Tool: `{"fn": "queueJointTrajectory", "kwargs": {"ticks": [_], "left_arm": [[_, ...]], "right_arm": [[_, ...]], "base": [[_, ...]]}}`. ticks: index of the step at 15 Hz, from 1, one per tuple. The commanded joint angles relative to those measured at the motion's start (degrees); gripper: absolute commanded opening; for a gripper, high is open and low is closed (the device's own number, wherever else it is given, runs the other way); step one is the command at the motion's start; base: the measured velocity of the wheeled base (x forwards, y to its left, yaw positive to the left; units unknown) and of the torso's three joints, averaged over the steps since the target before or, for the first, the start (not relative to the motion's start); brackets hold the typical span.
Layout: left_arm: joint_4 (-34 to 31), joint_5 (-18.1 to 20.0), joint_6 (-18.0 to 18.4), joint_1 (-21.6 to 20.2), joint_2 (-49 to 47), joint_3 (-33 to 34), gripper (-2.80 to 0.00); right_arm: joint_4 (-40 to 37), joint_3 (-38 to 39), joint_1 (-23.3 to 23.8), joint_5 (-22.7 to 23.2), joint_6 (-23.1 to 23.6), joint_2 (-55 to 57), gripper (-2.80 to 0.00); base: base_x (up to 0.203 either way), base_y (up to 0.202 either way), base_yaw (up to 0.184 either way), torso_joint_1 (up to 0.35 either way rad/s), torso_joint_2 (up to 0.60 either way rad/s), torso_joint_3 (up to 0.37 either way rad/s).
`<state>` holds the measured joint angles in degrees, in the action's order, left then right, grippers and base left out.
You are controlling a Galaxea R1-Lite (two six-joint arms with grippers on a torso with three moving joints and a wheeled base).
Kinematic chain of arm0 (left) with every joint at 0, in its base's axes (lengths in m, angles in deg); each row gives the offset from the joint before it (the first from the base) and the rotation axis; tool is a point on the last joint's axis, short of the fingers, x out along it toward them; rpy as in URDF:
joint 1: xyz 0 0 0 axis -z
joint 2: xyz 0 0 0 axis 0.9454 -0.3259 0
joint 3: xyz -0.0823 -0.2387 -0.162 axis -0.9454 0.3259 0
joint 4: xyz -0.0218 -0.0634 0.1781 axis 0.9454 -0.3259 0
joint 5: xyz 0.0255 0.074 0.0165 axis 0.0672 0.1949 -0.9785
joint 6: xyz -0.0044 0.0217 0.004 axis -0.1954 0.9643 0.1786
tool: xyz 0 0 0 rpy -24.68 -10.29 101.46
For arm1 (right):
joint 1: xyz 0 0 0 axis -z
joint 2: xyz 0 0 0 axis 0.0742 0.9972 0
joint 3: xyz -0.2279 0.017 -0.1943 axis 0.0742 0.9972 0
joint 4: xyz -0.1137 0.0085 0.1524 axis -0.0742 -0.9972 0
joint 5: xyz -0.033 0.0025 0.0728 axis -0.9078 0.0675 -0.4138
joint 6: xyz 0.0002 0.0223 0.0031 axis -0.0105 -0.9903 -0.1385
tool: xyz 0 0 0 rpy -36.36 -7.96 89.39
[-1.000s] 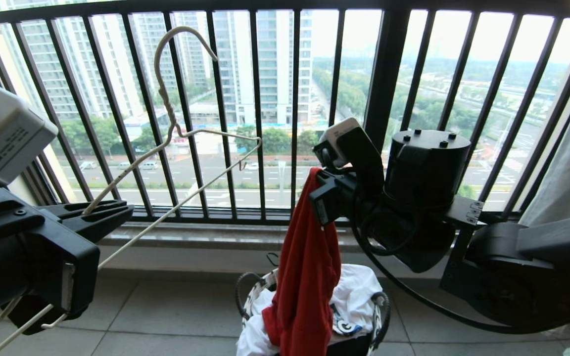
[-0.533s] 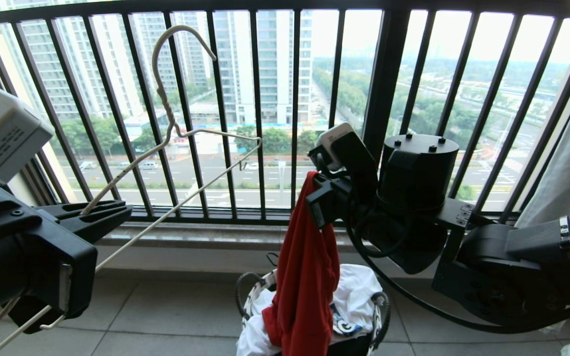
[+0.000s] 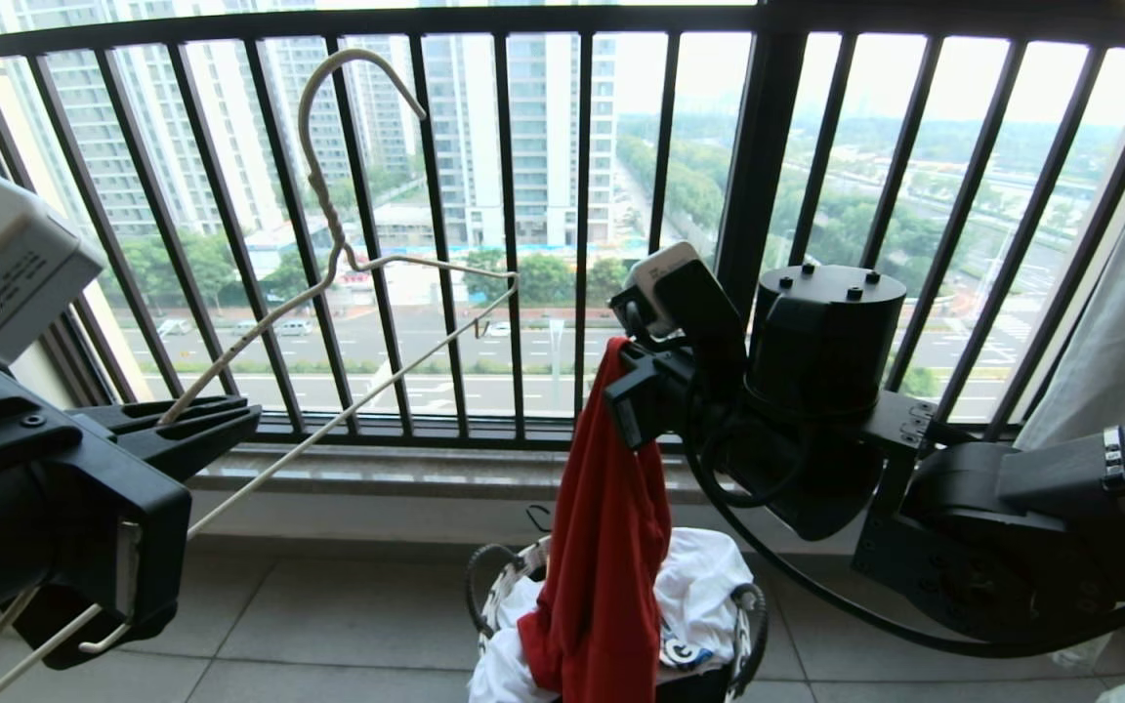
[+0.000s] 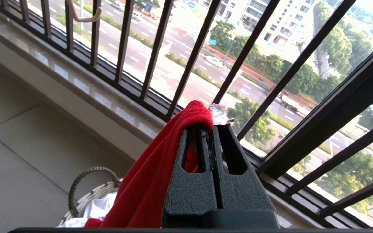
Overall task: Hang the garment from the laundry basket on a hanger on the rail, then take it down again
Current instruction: Hang the clothes on the clothes rack
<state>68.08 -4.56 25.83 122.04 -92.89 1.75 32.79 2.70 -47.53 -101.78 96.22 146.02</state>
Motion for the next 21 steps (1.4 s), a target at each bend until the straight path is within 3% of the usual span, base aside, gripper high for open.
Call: {"fn": "queueJointTrajectory", "kwargs": {"ticks": [1,6,21], "left_arm": [[-0.02,-0.22,0.05,0.00,-0.01,0.34,-2.80],[-0.02,-0.22,0.14,0.00,-0.10,0.34,-2.80],[-0.02,-0.13,1.08,0.00,-0.45,1.48,-2.80]], "right_arm": [[0.24,0.07,-0.05,-0.13,0.14,0.09,-2.80],[0.24,0.07,-0.05,-0.13,0.22,0.00,-2.80],[0.24,-0.01,0.03,-0.13,0.22,-0.09,-2.80]], "base": [[0.000,0.000,0.000,0.000,0.00,0.000],[0.000,0.000,0.000,0.029,-0.15,-0.149],[0.000,0.000,0.000,0.148,-0.47,-0.316]]}}
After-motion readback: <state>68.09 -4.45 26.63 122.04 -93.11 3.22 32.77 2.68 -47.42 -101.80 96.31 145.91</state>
